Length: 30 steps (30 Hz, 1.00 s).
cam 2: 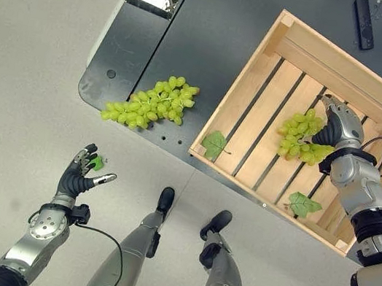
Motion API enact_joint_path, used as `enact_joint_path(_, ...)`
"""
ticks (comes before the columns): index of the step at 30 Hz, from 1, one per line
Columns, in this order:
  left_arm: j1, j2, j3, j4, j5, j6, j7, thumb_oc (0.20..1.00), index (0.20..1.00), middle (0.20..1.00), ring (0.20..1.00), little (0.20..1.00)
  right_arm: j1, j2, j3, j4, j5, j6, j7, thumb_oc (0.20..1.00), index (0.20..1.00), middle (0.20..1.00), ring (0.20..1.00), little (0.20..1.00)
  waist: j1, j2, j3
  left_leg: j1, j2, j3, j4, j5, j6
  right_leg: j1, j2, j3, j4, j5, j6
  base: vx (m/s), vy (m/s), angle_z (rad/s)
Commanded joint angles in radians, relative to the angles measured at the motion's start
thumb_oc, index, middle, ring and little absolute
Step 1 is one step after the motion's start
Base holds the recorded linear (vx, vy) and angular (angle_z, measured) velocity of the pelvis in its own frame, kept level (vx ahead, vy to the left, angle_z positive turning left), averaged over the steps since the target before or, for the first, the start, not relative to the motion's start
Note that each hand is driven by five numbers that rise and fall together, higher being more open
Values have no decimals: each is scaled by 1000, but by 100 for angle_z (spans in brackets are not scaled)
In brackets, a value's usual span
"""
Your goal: Pick up the fruits from the basket on one side to the basket on the other side
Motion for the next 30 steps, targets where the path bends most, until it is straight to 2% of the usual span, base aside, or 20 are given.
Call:
enact_joint_path(1,22,23,6,-90,-2,-50,5,1000,1000,1000,1000,1000,-112,-85,87,9,-61,14,3,1000,1000,1000,1000,1000,10,-22,-13,41,11,-26,-45,-32,-12,-95,-160,25,-68,247,205,0,0,0)
enact_joint_path(11,6,24,35,-169,-8,-66,15,1000,1000,1000,1000,1000,-114,-82,151,15,-95,14,58,1000,1000,1000,1000,1000,2,-21,-13,20,8,-31,-39,-32,-13,-104,-153,25,-79,247,201,0,0,0)
enact_joint_path(18,8,29,43,-189,0,-70,16,1000,1000,1000,1000,1000,-90,-113,177,26,-107,4,94,1000,1000,1000,1000,1000,-5,-24,-13,17,11,-35,-47,-29,-17,-104,-153,20,-87,250,203,0,0,0)
enact_joint_path(23,19,30,56,-186,5,-67,21,1000,1000,1000,1000,1000,-27,-158,148,2,-79,-4,111,1000,1000,1000,1000,1000,-15,-34,-13,9,12,-32,-48,-27,-19,-104,-149,22,-99,254,204,0,0,0)
enact_joint_path(27,37,40,64,-185,11,-66,11,1000,1000,1000,1000,1000,24,-197,149,-27,-69,-16,164,1000,1000,1000,1000,1000,-25,-49,-13,2,13,-29,-44,-31,-21,-105,-146,19,-107,257,206,0,0,0)
enact_joint_path(30,42,48,70,-187,10,-66,7,1000,1000,1000,1000,1000,40,-200,153,3,-69,-11,182,1000,1000,1000,1000,1000,-27,-55,-13,-1,14,-30,-44,-31,-21,-105,-145,18,-113,260,207,7,-2,3)
